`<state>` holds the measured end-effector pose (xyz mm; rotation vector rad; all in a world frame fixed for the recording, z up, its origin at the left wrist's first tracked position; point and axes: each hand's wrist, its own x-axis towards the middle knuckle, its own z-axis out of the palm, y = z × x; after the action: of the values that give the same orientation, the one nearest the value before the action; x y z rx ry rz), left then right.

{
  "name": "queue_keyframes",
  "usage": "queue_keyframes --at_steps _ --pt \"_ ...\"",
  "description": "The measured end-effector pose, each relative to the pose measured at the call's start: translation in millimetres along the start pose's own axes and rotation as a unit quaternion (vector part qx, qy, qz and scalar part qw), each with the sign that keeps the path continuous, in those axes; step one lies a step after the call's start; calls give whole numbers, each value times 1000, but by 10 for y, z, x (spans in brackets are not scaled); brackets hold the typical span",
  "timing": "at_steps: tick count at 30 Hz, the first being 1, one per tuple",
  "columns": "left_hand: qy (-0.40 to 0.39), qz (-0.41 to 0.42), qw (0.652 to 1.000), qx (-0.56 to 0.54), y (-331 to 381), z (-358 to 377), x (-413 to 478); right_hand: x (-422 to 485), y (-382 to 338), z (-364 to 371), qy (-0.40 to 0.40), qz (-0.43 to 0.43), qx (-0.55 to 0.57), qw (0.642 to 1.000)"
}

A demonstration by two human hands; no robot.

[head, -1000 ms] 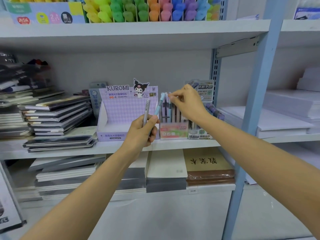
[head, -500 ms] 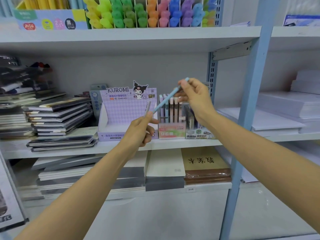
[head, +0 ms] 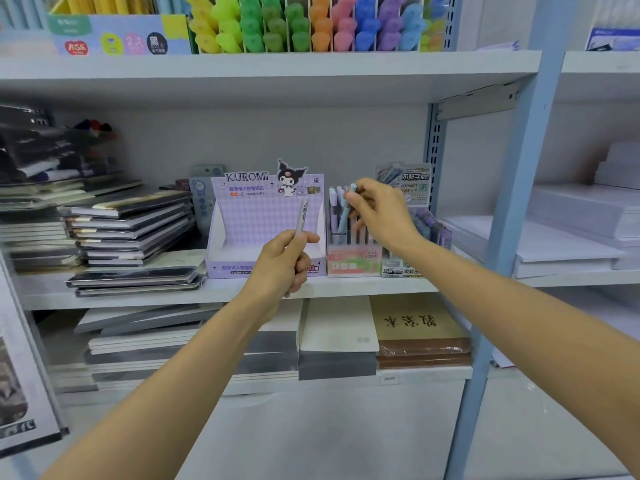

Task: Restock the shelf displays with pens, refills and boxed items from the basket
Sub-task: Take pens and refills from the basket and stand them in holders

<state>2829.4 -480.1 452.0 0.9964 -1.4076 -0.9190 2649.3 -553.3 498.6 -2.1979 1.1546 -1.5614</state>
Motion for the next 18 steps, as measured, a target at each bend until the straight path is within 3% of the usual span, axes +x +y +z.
queue_keyframes --at_steps 8,13,18 --pt "20 -29 999 -13 -75 -4 55 78 -23 77 -28 -36 -25 999" --pt "7 5 999 -40 -108 -5 42 119 -14 144 38 -93 -127 987" --pt "13 15 999 -37 -117 -29 45 135 34 163 9 -15 -166 986"
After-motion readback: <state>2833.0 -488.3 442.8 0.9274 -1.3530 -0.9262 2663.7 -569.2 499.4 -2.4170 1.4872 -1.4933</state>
